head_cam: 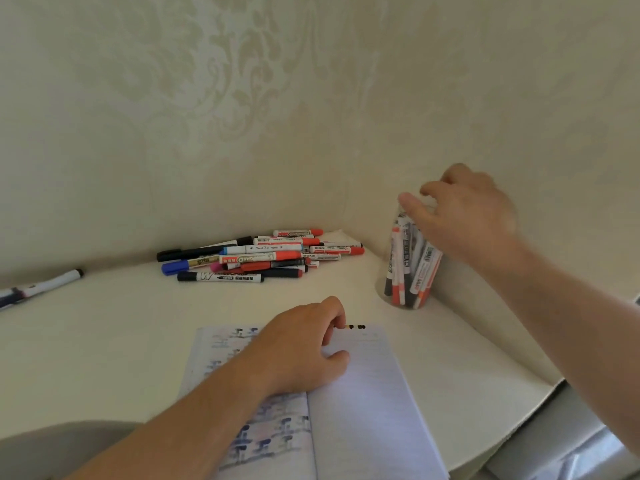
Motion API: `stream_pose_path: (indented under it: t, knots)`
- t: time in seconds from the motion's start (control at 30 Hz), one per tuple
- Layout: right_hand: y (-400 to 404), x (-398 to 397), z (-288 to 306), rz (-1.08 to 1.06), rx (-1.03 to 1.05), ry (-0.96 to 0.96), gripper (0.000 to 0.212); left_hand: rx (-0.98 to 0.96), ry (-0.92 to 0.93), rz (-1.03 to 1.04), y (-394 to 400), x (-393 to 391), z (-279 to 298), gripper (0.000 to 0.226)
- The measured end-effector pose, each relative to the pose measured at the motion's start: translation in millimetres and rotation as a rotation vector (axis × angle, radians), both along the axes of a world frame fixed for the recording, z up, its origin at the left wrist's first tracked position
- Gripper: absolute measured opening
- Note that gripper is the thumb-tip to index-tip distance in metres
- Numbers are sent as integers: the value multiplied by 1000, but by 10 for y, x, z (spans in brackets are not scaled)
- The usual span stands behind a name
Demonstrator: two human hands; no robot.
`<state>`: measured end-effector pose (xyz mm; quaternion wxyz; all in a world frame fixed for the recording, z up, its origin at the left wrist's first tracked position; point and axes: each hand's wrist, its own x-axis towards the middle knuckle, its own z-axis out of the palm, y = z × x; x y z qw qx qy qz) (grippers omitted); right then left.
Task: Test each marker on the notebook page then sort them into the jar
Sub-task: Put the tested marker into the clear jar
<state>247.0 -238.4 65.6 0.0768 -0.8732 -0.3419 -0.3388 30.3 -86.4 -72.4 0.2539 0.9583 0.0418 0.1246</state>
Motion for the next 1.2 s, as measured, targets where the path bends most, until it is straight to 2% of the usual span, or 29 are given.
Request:
stream_pose_path:
  t: [0.07,0.1,0.2,0.3,0.47,0.63,0.7,0.8,0.93,1.0,1.07,1.13,1.2]
  knots:
    - [155,-176,-119,182,113,-134,46,-11,-1,-1,0,1,-3,29]
    - [274,-272,-208,281,101,-145,39,-21,-3,2,0,0,-3,28]
    - [762,-529,-567,462,-105,95,28,-54,-18,16,4,3,4,25]
    - [1286,-621,-835,581,-188,323,24,-50,-48,17,-1,17,6,19]
    - [1870,-582,-919,579,-336,387,34,28,-100,0,27,47,-28,16]
    - [2007,-528,-942,547,-372,307,26,35,-108,-5,48,61,-63,16]
    - [1896,-523,-903,568,-293,343,23,-5,-97,-5,54,53,-63,14]
    - [1531,-527,-776,587,-59,457,19,-76,-113,35,60,40,-34,14]
    - [783,-498,-735,620,387,881,16,-312,-186,178,84,43,-2,22]
    - [403,-548,-781,677,526,1146,22,-389,-206,192,101,37,1,27]
    - [122,-653,-864,743,560,1352,26,-320,-179,127,89,24,-12,40]
    - [-17,-789,-972,782,528,1377,24,-92,-177,30,69,27,-43,42]
    - [-51,-884,-1123,785,535,1336,29,66,-193,-29,33,28,-62,34]
